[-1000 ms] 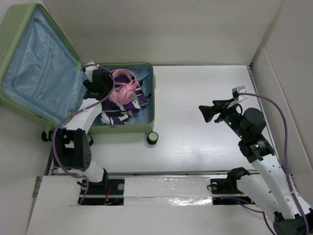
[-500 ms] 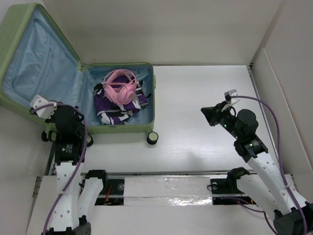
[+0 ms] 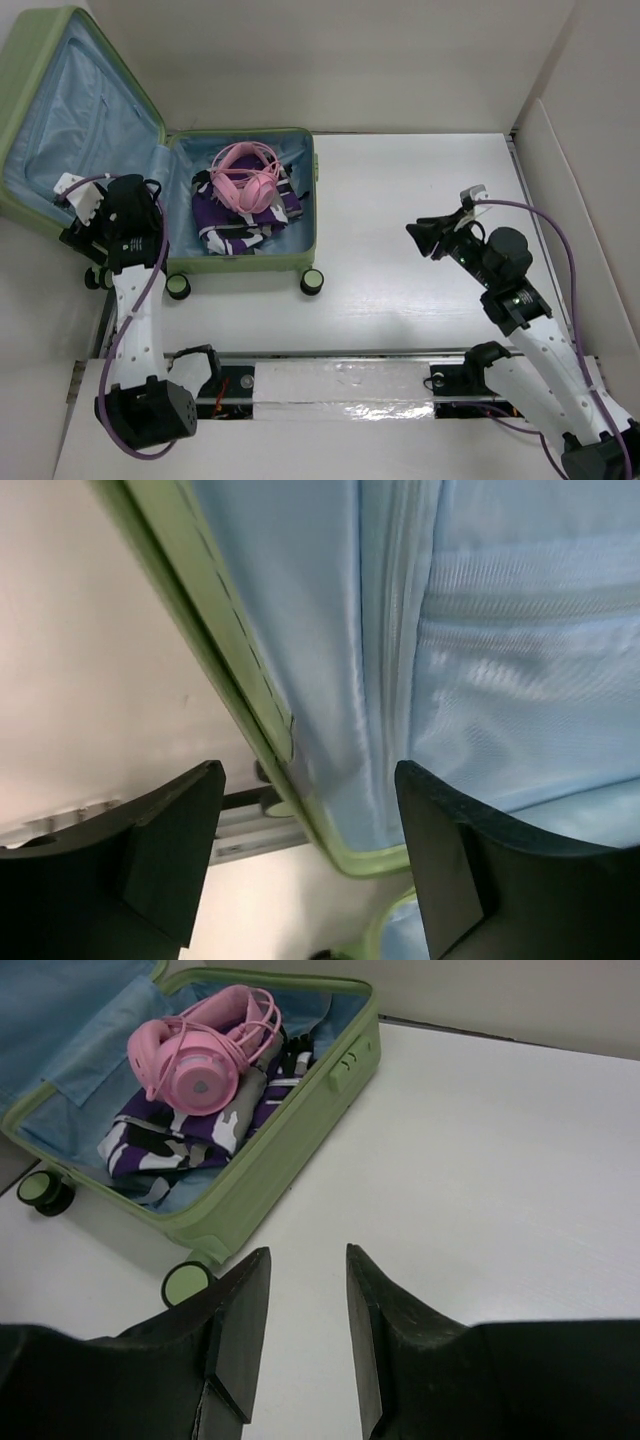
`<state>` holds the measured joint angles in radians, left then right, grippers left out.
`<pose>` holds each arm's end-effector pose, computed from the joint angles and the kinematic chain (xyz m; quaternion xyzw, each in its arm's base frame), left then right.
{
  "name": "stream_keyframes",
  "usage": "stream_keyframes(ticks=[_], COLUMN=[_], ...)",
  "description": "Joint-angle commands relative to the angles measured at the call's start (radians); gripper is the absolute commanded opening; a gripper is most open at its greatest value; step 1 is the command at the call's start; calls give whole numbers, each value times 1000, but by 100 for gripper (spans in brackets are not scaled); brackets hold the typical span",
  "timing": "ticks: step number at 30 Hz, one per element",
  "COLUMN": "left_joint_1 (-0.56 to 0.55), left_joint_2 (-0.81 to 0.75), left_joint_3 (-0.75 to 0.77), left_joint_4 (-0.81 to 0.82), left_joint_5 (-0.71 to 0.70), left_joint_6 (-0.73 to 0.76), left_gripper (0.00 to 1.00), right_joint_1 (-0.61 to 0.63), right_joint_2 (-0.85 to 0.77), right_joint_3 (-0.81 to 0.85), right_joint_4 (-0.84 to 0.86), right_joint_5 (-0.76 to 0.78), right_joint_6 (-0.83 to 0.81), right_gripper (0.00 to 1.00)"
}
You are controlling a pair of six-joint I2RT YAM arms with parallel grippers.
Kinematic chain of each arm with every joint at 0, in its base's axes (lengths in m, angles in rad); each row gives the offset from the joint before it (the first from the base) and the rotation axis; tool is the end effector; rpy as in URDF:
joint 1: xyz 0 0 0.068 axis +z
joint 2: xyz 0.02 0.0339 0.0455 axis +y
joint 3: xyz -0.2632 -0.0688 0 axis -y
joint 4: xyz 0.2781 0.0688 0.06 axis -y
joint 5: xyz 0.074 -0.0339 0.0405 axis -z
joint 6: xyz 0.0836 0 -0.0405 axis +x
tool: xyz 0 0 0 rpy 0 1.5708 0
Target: Pack the luggage
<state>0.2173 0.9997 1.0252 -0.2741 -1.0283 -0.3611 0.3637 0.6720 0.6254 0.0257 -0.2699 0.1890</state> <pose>0.2460 0.1276 0.3732 -0.4854 0.5726 0.3488 0.5611 0.2249 0.1095 0.3211 -0.1555 0.6971 0.2816 0.6408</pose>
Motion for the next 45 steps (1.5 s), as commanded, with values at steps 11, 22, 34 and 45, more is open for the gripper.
stream_keyframes(ticks=[11, 22, 34, 45], left_joint_1=[160, 26, -757, -803], left_joint_2=[152, 97, -131, -328], left_joint_3=[160, 115, -117, -154], left_joint_4=[-14, 61, 92, -16], left_joint_5=[132, 162, 103, 864], left_joint_6=[14, 59, 191, 336], left_gripper=[39, 0, 0, 76], right_joint_1=[67, 124, 133, 153], right_joint_2=[23, 52, 155, 233], right_joint_3=[43, 54, 53, 74], right_joint_4=[14, 6, 40, 45], right_joint_5=[3, 77, 93, 169], right_joint_6=[-29, -45, -36, -40], right_gripper=[43, 43, 43, 45])
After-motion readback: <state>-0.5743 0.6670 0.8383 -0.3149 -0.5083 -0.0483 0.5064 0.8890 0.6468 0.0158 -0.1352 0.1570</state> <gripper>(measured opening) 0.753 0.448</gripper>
